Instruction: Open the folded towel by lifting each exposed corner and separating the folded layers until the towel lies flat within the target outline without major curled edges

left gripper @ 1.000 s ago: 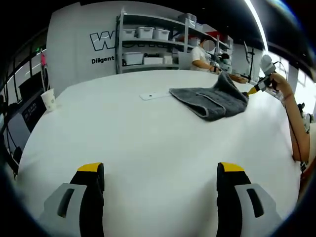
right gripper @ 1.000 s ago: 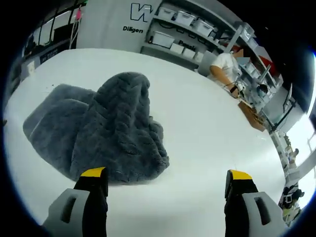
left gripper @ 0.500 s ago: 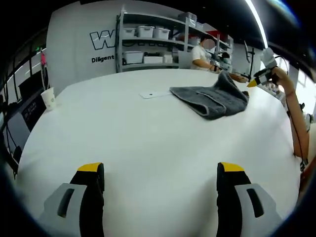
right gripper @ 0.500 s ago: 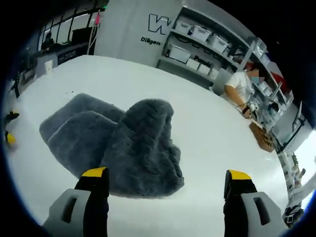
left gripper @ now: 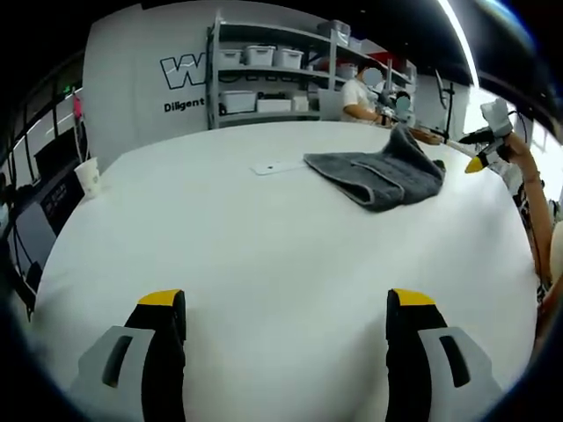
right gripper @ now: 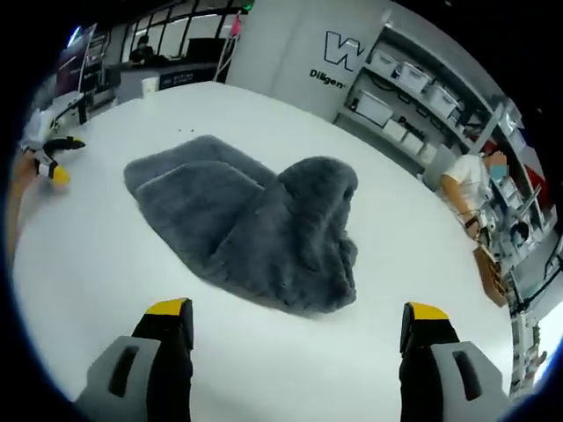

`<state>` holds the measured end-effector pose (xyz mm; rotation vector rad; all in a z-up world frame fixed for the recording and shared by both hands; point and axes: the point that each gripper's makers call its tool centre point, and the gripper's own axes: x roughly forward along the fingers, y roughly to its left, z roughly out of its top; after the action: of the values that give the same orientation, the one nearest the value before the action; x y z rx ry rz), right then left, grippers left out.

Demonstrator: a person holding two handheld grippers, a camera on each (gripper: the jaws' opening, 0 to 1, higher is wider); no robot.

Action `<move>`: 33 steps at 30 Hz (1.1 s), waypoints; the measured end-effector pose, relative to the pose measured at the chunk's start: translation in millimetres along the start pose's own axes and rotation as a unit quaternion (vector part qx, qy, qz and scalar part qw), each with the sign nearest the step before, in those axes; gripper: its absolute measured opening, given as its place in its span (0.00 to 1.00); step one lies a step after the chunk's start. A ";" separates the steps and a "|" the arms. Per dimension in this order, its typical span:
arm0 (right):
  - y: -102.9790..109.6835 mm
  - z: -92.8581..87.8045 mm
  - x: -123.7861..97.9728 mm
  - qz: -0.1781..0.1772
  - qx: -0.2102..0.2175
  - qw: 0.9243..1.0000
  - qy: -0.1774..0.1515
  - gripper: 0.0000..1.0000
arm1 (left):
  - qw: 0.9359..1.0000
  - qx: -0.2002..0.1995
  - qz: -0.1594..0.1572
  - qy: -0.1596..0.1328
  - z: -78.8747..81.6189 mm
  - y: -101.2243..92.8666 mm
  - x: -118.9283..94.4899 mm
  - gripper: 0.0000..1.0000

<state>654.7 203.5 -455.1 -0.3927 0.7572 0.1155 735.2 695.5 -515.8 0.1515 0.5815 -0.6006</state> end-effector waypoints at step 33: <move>21.4 -17.9 9.3 0.052 0.073 0.993 -0.075 0.99 | 0.999 0.000 -0.020 -0.034 15.6 -22.9 11.1 0.90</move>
<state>644.7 216.0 -479.8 -0.2035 0.6323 0.1838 736.9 666.7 -508.3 0.1185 0.5205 -0.6427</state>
